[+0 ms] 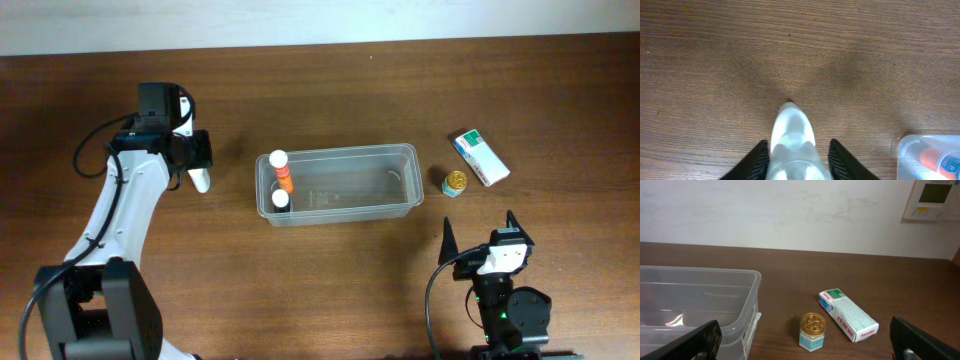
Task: Pack container
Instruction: 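Lift the white spray bottle and carry it over the container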
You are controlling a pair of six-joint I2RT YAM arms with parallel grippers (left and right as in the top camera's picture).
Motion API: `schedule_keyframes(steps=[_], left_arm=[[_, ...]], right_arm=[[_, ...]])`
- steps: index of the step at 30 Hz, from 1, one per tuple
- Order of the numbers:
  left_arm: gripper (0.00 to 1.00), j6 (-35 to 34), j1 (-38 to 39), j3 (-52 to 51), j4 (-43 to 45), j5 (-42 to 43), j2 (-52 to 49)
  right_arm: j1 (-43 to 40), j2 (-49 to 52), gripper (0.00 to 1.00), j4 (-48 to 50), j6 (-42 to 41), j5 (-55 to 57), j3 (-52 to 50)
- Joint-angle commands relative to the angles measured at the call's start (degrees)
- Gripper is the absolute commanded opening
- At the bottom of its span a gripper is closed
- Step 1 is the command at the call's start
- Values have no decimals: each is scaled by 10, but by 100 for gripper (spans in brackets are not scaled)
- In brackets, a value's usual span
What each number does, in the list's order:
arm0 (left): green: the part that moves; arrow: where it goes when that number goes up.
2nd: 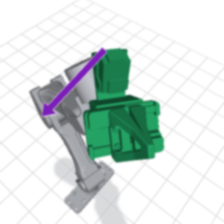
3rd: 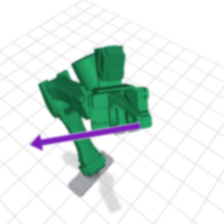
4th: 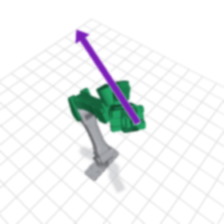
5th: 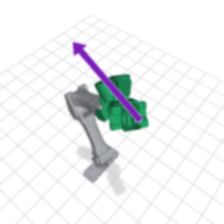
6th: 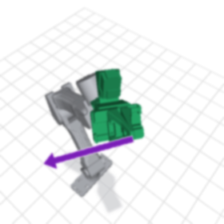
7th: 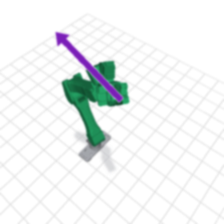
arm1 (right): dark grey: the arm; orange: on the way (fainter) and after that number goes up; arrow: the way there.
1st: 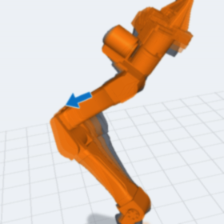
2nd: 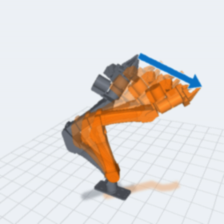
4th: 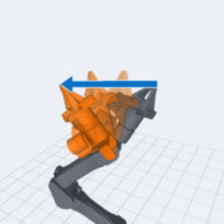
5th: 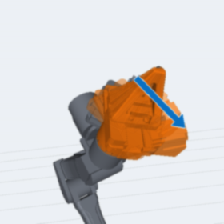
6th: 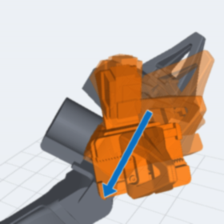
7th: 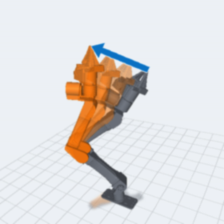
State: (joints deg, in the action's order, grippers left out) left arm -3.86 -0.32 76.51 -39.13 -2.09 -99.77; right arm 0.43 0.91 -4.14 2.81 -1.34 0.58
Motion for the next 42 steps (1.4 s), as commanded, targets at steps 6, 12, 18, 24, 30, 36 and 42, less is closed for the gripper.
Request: schedule_keyframes(steps=[6, 12, 18, 24, 30, 36, 42], left_arm=[[31, 3, -2, 11, -1, -9, -4], [25, 3, -2, 11, -1, -9, -4], [22, 3, -2, 22, 1, -9, 17], [22, 0, 9, 54, 1, -7, 101], [22, -1, 68, 63, 8, -6, 216], [22, -14, 168, 63, 25, -7, 284], [22, -34, 255, 63, 25, -7, 290]], right_arm=[[-1, -4, 98, -3, 0, 3, -3], [-1, -4, 98, -3, 0, 3, -3], [-1, -4, 98, -3, 0, 3, -3], [-1, -4, 98, -3, 0, 3, -3], [-1, -4, 98, -3, 0, 3, -3], [-1, -4, 98, -3, 0, 3, -3], [-1, -4, 98, -3, 0, 3, -3]])
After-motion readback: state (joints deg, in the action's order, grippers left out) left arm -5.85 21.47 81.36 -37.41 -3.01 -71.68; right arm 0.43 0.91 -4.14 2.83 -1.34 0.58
